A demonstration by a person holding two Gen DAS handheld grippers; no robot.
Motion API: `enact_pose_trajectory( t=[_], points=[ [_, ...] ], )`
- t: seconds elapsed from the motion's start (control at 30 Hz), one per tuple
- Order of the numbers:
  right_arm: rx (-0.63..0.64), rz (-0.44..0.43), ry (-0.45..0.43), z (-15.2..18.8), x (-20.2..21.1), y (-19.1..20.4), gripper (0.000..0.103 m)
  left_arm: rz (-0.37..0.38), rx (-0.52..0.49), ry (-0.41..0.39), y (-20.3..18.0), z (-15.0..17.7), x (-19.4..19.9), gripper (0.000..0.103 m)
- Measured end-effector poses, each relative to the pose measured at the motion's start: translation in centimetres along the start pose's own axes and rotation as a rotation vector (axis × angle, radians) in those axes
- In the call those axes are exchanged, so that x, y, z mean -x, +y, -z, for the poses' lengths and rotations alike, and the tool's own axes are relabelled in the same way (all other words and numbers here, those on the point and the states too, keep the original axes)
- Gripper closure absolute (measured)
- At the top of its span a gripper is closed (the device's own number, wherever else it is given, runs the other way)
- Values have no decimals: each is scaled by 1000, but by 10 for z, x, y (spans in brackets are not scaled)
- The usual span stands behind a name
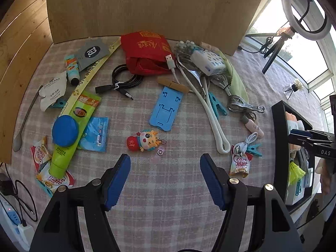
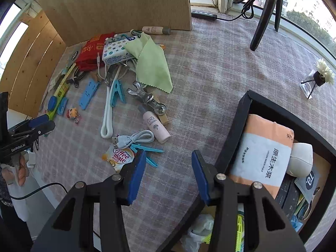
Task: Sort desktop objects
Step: 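Move both open grippers back over the cluttered table, then grasp the doll keychain with the left gripper while the right grasps the pink COGI bottle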
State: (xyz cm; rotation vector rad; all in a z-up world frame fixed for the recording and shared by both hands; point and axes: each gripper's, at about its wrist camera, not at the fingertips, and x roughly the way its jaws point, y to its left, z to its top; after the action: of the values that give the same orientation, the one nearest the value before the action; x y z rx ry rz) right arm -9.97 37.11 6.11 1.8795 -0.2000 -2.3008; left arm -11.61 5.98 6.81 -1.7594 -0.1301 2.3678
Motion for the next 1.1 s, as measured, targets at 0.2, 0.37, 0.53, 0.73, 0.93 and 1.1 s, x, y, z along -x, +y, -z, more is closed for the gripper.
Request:
enact_pose_trajectory(
  t=[0.2, 0.37, 0.53, 0.73, 0.93, 1.1],
  points=[
    [20, 1, 55, -21, -28, 7, 59, -31, -79, 63, 5, -12, -29, 37],
    [39, 2, 90, -33, -47, 12, 59, -61, -100, 107, 3, -19, -56, 37],
    [55, -3, 120, -41, -59, 16, 59, -91, -122, 130, 1, -20, -73, 37],
    [52, 14, 157, -42, -73, 18, 60, -101, -124, 139, 1, -16, -80, 43],
    [60, 29, 170, -38, -78, 22, 79, -127, -147, 131, -1, -10, -77, 58],
    [32, -2, 162, -34, -72, 16, 83, -106, -130, 124, 4, -5, -70, 63]
  ],
)
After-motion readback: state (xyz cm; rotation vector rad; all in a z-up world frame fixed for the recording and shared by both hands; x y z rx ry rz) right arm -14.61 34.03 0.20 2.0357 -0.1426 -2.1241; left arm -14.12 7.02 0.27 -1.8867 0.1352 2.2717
